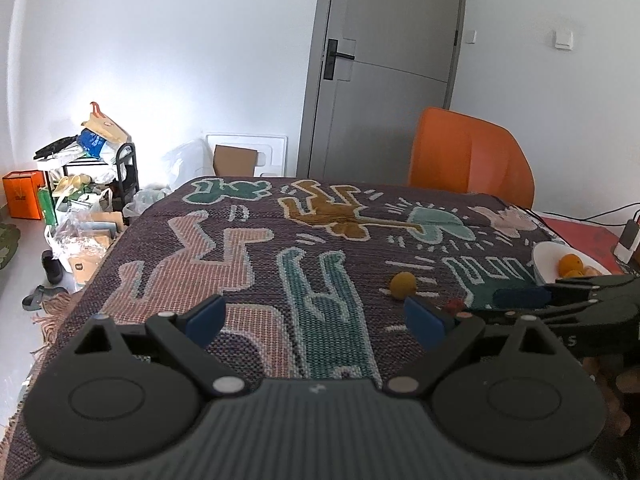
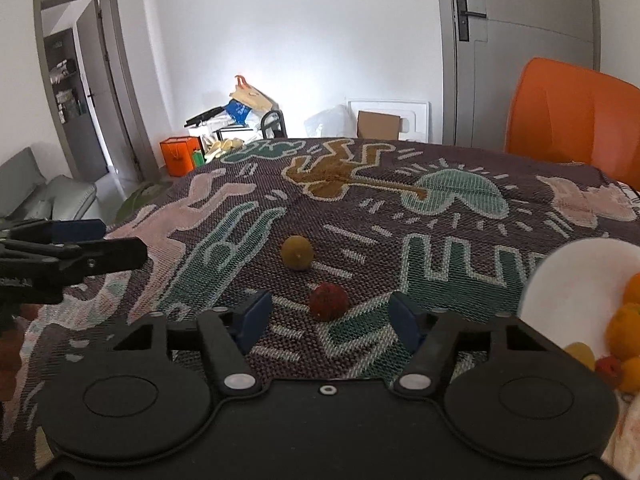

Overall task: Organize fruits
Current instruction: 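Grasp a red fruit with the right gripper while the left gripper grasps a small yellow fruit, then carry both fruits to the plate and release the red fruit from the right gripper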

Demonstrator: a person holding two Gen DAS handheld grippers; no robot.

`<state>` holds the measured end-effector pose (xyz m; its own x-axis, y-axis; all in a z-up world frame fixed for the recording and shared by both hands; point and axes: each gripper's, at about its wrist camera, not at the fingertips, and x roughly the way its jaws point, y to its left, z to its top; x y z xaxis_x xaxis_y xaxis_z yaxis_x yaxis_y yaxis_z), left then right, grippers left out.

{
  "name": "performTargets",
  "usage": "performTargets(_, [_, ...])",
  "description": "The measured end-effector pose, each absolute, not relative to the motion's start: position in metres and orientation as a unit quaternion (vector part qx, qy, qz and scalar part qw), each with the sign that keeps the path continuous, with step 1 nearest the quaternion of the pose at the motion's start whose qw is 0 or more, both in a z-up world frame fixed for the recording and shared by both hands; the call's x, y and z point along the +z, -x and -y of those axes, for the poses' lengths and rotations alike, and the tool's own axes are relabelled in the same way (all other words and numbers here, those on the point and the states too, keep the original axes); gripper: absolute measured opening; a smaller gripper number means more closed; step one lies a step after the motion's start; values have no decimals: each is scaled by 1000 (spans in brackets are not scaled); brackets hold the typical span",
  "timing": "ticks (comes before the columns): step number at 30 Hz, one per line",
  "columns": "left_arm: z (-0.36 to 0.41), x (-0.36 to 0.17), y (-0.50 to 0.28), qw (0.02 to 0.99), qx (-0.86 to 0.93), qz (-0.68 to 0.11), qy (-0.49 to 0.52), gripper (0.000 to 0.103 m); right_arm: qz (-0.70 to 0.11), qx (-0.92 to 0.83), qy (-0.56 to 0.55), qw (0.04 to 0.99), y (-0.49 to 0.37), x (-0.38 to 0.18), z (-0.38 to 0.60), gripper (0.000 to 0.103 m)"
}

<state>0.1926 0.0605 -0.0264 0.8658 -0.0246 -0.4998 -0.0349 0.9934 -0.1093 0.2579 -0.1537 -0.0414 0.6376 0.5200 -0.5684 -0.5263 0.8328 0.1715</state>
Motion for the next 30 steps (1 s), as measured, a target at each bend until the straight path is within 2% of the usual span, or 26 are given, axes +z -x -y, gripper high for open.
performTargets(8, [-64,-31,-201,963,2,-264,59,94,-324,287,15,901,-269,-51,142,49])
performTargets(9, [-64,-31,-202,963,1,-265,59,93,-324,284,15,902,-271,-51,141,46])
performTargets(11, [-63,-32,-205,962,-1,-266,59,93,-327,282,14,902,-273,-53,140,31])
performTargets(13, [-60,-33,-208,962,-3,-266,58,93,-329,283,12,901,-274,-54,139,24])
performTargets(18, [-52,-35,-215,962,-13,-268,54,89,-315,286,14,905,-268,-48,145,23])
performTargets(30, [-24,-40,-243,958,-43,-280,48,66,-284,278,-11,918,-258,-23,177,23])
